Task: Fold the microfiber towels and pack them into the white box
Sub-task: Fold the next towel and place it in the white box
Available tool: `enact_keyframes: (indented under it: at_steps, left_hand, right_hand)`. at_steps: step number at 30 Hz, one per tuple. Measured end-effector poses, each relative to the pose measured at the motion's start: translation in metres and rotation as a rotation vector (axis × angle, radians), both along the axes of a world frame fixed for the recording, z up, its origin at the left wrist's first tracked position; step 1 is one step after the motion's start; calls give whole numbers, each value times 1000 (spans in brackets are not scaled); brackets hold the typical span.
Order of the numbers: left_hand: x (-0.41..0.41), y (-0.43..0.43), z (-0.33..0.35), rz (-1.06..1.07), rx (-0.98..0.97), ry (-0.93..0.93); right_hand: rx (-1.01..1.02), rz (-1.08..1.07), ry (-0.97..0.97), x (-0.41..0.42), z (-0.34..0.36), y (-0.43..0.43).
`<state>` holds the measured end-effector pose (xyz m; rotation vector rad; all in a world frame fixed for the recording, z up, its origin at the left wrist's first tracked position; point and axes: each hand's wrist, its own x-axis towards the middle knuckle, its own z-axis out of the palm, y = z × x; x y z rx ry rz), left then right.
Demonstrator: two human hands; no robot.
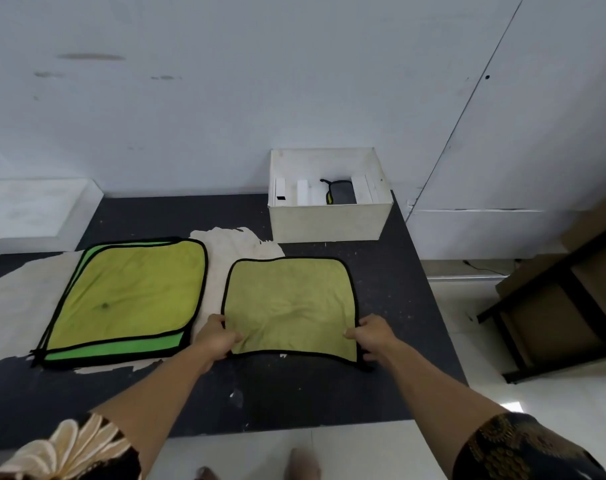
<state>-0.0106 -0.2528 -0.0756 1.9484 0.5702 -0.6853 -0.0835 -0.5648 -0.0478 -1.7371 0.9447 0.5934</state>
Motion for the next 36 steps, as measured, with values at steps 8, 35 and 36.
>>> enact_keyframes:
  at_steps: [8,35,36]
  left_hand:
    - [-4,4,7,-40,144,-143]
    - [-34,-25,13,-863,829,-310]
    - [-35,-23,10,-875,838,-283]
  right_hand:
    - [-106,-83,19,3,5,-5]
    - [-697,992,-374,7,6,64]
    - [-692,1029,-367,5,1,66]
